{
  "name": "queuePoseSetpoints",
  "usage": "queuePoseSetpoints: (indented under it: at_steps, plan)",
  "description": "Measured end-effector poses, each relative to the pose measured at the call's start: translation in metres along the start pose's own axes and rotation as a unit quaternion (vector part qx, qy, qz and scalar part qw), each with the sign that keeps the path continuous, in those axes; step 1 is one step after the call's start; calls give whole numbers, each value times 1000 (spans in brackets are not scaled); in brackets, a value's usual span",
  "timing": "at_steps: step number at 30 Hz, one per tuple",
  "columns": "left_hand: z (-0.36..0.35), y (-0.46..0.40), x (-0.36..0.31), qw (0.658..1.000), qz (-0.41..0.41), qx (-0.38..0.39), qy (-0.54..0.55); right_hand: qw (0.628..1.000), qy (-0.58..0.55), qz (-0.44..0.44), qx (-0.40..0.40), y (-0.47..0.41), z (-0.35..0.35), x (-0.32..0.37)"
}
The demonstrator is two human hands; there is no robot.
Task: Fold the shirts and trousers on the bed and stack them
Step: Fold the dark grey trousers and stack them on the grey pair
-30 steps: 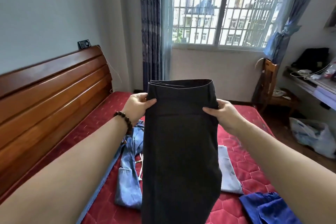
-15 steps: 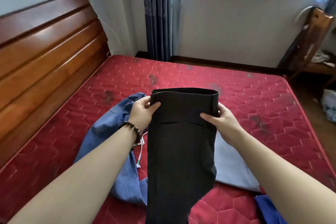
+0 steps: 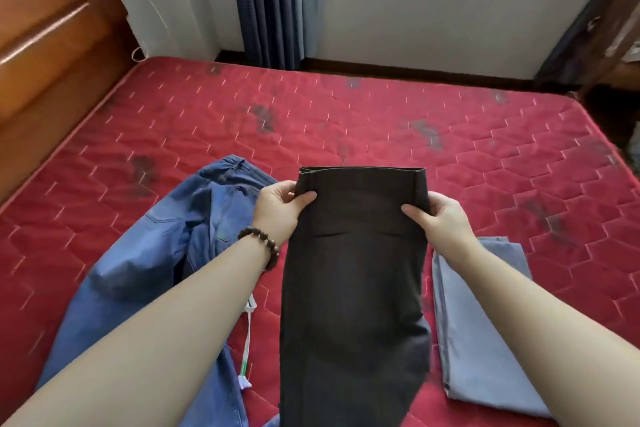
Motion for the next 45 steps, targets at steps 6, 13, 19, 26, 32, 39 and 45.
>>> queuePoseSetpoints:
  at_steps: [6,13,19,26,32,39,45]
  plan:
    - [-15,-65,108,997,-10,-13,-77,997,45,-17,-66,-96,-43,-59]
    - [-18,-32,281,863,222,200,-407,943,237,-233,18,-143,-95,-198]
    - [-15,-35,286,884,186,103,-416,923,313,-182,-128,-148,-105,-207]
    - [-25,-55,270,932,108,-3,-347,958,247,-98,-107,-167,-111,-183]
    - [-80,-56,258,833,-74,103,-539,898,399,71,-169,-159,-135,-170]
    - [-105,0,303,731,-133,241,-625,847,515,119,-57,-127,-173,-222]
    - [-112,21,299,738,-81,210,-636,842,533,50,-66,-105,-150,-241]
Point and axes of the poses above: each hand's wrist, its own y-axis away from the middle knuckle, its own z-axis out of the back of the hand, x = y × z, the point moved 5 cm from there along -y, towards the middle knuckle, and after that the axes turned 13 degrees about -z, right-handed, at the moved point
